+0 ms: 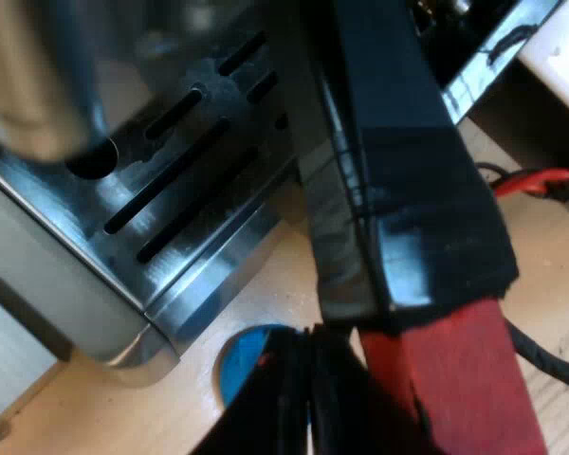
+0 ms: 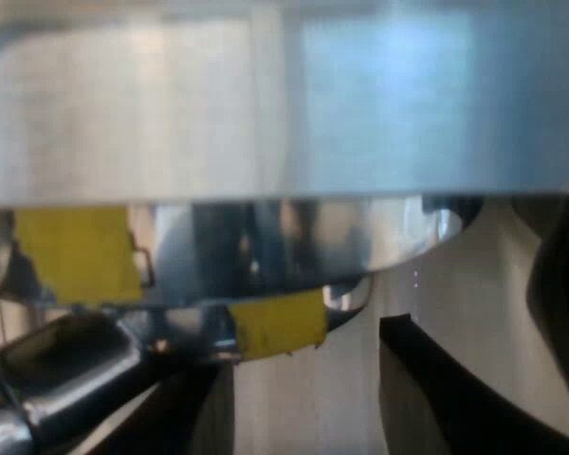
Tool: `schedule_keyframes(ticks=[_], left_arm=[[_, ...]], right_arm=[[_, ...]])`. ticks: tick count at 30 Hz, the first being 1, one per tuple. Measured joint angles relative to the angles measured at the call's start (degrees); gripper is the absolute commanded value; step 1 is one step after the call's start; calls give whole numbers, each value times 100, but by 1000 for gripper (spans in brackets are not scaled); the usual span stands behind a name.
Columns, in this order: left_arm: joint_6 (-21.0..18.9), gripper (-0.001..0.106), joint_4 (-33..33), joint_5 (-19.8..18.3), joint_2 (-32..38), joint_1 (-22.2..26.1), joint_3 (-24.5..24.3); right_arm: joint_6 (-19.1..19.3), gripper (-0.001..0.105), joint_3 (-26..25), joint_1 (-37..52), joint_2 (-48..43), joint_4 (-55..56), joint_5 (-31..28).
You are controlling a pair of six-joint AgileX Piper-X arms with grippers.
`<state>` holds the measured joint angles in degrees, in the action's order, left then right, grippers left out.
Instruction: Put the handle in the coffee machine
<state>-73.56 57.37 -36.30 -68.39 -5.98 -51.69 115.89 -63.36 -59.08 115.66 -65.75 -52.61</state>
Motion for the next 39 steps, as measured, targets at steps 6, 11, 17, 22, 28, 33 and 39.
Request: schedule_keyframes(ticks=[6, 11, 17, 22, 28, 33, 39], left_arm=[[-114, 0, -4, 45, 115, -13, 37], [-121, 0, -43, 42, 129, -24, 83], [-121, 0, -41, 42, 137, -20, 103], [-210, 0, -41, 42, 137, -20, 103], [-257, 0, -131, 93, 301, -37, 235], [-478, 0, -227, 162, 553, -37, 408], [-495, 0, -282, 162, 571, -37, 479]], right_arm=[[2, 40, 0, -52, 0, 8, -82], [-74, 40, 465, -122, -281, -13, -129], [-171, 40, 1319, -241, -1025, -138, -178], [-181, 40, 1840, -449, -1449, -138, -219], [-342, 38, 2292, -872, -1919, -47, -589], [-409, 36, 2522, -1074, -2390, -47, -553], [-409, 36, 2740, -1255, -2837, -47, -553]])
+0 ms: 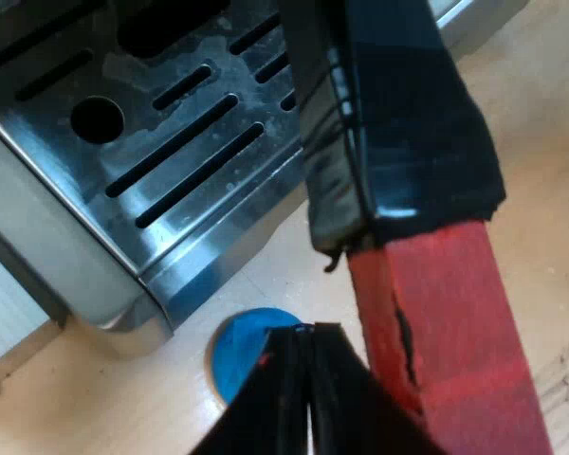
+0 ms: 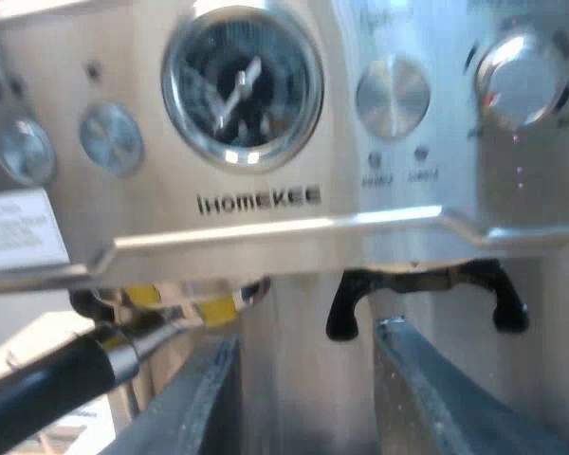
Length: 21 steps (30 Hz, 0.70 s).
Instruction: Put the handle in the coffee machine
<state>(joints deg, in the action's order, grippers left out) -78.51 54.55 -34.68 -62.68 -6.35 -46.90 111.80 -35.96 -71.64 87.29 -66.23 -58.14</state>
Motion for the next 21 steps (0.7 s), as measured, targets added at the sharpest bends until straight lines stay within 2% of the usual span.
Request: schedule_keyframes(ticks=[2, 6, 7, 12, 15, 21], left_arm=[[-25, 0, -76, 76, 87, -20, 61], [-202, 0, -94, 95, 186, -20, 65], [-243, 0, -94, 122, 219, -20, 65], [-255, 0, -94, 181, 330, -20, 74], [-366, 0, -94, 223, 448, -30, 74], [-452, 0, -106, 281, 593, -30, 74]], right_arm=[[-37, 36, 80, -131, -419, 348, 0], [-92, 36, 77, -255, -680, 781, 198], [-323, 36, 82, -399, -1068, 1495, 595], [-1122, 36, 82, -514, -1782, 3034, 1239], [-1378, 36, 82, -517, -2197, 3890, 1637], [-1448, 36, 91, -517, -2880, 4912, 1943]])
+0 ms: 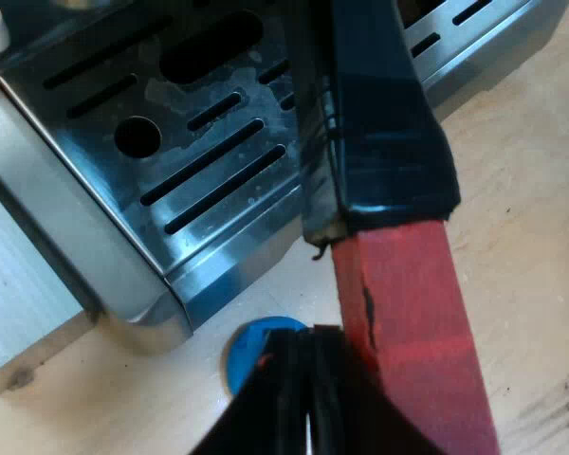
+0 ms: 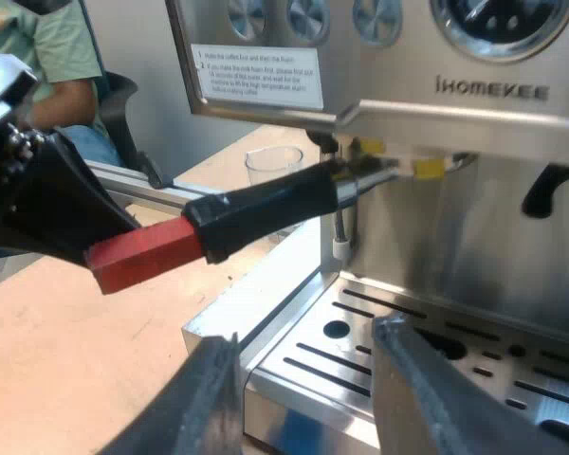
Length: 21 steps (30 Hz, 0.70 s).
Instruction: Put the handle in the coffee machine
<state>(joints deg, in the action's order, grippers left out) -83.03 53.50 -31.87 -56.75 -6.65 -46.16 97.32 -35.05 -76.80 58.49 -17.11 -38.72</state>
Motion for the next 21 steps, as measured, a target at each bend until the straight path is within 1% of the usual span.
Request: schedule_keyframes(ticks=[1, 2, 5, 7, 8, 10, 14, 16, 21], left_arm=[[-22, 0, 0, 13, 3, 0, 0], [-22, 0, 0, 13, 3, 0, 0], [-21, 0, 0, 14, 3, 0, 0], [-40, 0, 0, 35, 18, -40, 0], [-42, 0, 0, 50, 18, -63, 0], [-96, 0, -22, 165, 18, -202, 0], [-172, 0, -24, 283, 18, -395, 0], [-191, 0, -30, 385, 18, -573, 0], [-191, 0, -30, 387, 18, -585, 0]], right_arm=[[-12, 36, 0, 0, -204, 211, 2], [-12, 36, 0, 0, -204, 211, 2], [-31, 36, -227, 0, -532, 963, 2], [-26, 36, -499, 0, -692, 1550, 16], [-26, 36, -543, 0, -715, 1652, 16], [-33, 36, -758, 0, -802, 2138, 29], [-33, 36, -961, 0, -820, 2540, 156], [-40, 36, -1049, 0, -820, 2745, 161], [-40, 36, -1132, 0, -820, 3072, 161]])
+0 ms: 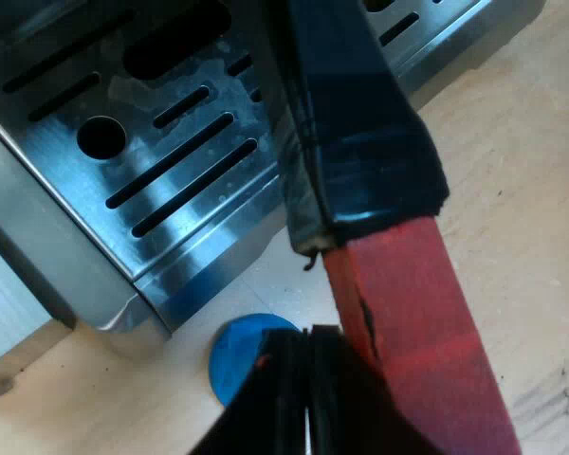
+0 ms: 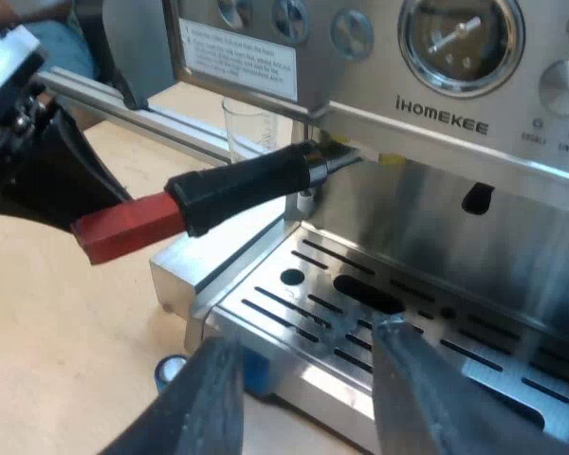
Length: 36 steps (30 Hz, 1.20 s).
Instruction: Put the handle in the coffee machine
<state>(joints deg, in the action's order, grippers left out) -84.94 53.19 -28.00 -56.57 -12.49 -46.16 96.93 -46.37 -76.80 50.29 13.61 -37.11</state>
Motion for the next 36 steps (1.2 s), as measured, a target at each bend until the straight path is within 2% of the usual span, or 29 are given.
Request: schedule_keyframes(ticks=[12, 15, 21, 29, 36], left_arm=[[-7, 0, -23, 29, 0, -125, 0], [-14, 0, -52, 206, 13, -387, 0], [-69, 0, -52, 279, 30, -446, -15], [-174, 0, 92, 571, 18, -841, -160], [-351, 0, 119, 454, 5, -838, -176]], right_arm=[[0, 36, 0, 0, 0, 144, 0], [0, 36, 0, 0, 0, 212, 0], [0, 36, 0, 0, 0, 212, 0], [0, 36, 0, 0, 0, 218, -151], [0, 36, 0, 0, 0, 226, -300]])
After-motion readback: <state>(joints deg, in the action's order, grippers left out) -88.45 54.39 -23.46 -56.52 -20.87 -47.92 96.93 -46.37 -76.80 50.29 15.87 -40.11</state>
